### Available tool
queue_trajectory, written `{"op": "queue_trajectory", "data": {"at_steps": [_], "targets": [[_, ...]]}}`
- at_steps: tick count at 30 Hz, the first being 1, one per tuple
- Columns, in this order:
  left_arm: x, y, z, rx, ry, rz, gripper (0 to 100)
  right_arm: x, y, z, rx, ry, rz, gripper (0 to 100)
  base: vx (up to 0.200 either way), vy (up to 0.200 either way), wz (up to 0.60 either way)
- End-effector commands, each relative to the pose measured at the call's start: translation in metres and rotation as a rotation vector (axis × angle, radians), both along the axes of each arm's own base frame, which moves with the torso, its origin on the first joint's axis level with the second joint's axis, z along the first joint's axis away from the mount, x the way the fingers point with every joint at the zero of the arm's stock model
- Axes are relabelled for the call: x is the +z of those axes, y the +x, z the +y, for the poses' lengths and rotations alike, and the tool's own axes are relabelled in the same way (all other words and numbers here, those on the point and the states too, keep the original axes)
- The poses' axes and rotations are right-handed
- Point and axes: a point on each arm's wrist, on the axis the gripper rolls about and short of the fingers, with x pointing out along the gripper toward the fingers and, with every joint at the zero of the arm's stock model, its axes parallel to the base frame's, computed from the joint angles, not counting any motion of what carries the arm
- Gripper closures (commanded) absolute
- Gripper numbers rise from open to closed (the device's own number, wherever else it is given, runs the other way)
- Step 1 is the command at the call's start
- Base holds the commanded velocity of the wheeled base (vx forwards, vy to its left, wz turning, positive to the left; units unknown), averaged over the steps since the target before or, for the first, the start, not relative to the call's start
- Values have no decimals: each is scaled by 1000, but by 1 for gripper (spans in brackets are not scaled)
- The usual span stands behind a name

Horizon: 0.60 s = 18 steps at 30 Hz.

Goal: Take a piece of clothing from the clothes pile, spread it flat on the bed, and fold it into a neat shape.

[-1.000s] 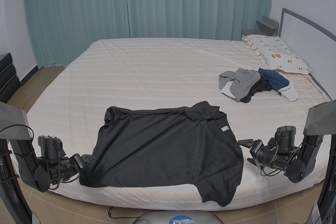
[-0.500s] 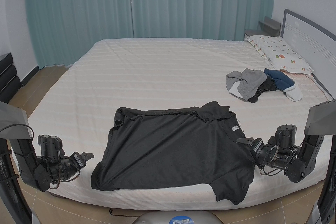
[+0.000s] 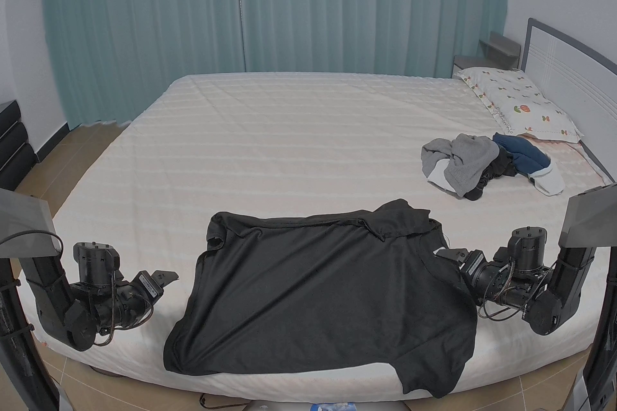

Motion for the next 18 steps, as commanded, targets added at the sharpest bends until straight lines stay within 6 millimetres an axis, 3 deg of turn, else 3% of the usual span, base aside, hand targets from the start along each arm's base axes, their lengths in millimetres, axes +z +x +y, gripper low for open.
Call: {"op": "queue_trajectory", "data": {"at_steps": [1, 8, 9, 12, 18], "targets": [[20, 6, -13, -17, -43, -80, 0, -3, 0, -1, -3, 3, 12, 0, 0, 0, 0], [30, 29, -19, -31, -47, -160, 0, -7, 2, -1, -9, 58, 41, 0, 0, 0, 0], [33, 46, -21, -33, -48, -180, 0, -11, 2, -1, -3, 77, 58, 0, 0, 0, 0], [33, 64, -25, -39, -49, -180, 0, -15, 3, -3, -5, 80, 62, 0, 0, 0, 0], [14, 124, -47, -82, -51, -142, 0, -23, 4, -4, -6, 83, 43, 0, 0, 0, 0]]}}
